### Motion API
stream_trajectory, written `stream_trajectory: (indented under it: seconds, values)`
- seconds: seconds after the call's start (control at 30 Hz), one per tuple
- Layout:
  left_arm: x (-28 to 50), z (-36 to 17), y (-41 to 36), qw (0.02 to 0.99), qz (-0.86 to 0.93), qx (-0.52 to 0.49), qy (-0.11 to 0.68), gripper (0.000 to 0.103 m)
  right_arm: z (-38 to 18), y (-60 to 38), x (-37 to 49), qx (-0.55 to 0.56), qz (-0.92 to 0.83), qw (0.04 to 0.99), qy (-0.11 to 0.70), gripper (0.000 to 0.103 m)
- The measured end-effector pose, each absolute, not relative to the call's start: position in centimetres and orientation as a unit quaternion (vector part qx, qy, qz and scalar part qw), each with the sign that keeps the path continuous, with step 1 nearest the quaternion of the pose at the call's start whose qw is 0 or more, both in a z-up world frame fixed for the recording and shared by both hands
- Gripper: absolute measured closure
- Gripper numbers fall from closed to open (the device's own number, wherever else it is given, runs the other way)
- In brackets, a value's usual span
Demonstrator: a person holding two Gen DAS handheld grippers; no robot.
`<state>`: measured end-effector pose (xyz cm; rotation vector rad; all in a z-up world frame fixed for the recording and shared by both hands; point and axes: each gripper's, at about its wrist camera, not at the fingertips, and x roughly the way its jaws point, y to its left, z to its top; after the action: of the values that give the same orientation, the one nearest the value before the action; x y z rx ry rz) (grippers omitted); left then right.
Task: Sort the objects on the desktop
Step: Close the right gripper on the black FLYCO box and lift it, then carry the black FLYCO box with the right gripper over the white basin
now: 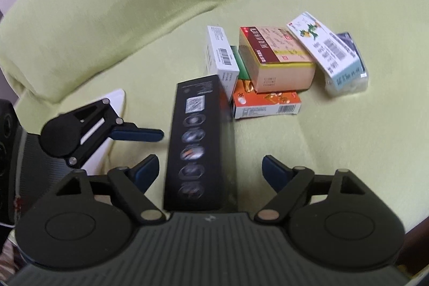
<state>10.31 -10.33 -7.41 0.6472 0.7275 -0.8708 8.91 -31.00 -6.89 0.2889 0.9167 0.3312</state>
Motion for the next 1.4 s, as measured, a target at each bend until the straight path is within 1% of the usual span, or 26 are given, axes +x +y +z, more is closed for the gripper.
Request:
stream_trajectory:
  seconds: [0.07, 0.17, 0.27, 0.33, 0.37, 0.5, 0.63, 0.93, 1.1, 1.17, 1.23, 1.4]
  values:
    - [10.6, -7.4, -10.4, 0.805, -0.392, 0.285, 0.341, 0.0, -6.7, -30.7, 9.4, 0.118, 0.155, 0.873, 0.447, 0.023]
    - [10.5, -7.6, -10.7, 0.821, -0.369, 0.268, 0.344, 0.001, -6.4, -30.1, 10.2, 0.088, 0.152, 0.87, 0.46, 0.029]
    - [10.1, -8.1, -11.0, 0.824, -0.364, 0.268, 0.342, 0.001, -6.6, -29.3, 11.1, 0.073, 0.16, 0.862, 0.476, 0.038]
    - [9.9, -8.5, -11.3, 0.826, -0.361, 0.268, 0.341, 0.001, -6.8, -28.9, 11.7, 0.063, 0.163, 0.856, 0.487, 0.053]
    - [9.7, -8.6, -11.4, 0.827, -0.359, 0.268, 0.341, 0.001, -6.9, -28.7, 12.0, 0.057, 0.164, 0.853, 0.493, 0.056]
    - [9.7, -9.2, -11.5, 0.828, -0.359, 0.251, 0.35, 0.001, -7.1, -28.0, 12.7, 0.033, 0.162, 0.845, 0.508, 0.059]
    - [10.0, -9.6, -11.0, 0.829, -0.356, 0.239, 0.359, 0.001, -7.0, -27.8, 12.7, 0.023, 0.155, 0.848, 0.506, 0.063]
    - [10.3, -10.1, -10.2, 0.829, -0.367, 0.219, 0.359, 0.001, -6.4, -29.1, 11.4, 0.079, 0.143, 0.856, 0.491, 0.063]
    - [9.8, -9.7, -10.7, 0.825, -0.399, 0.219, 0.336, 0.001, -4.8, -29.9, 10.3, 0.097, 0.137, 0.864, 0.474, 0.063]
    - [9.5, -9.3, -11.0, 0.822, -0.415, 0.219, 0.323, 0.003, -4.0, -30.3, 9.7, 0.104, 0.136, 0.867, 0.469, 0.063]
    - [9.2, -9.0, -11.6, 0.818, -0.428, 0.226, 0.31, 0.008, -3.3, -30.7, 9.1, 0.107, 0.134, 0.869, 0.464, 0.063]
    - [7.3, -8.2, -13.1, 0.812, -0.452, 0.237, 0.283, 0.008, -1.6, -31.9, 6.8, 0.106, 0.118, 0.879, 0.449, 0.063]
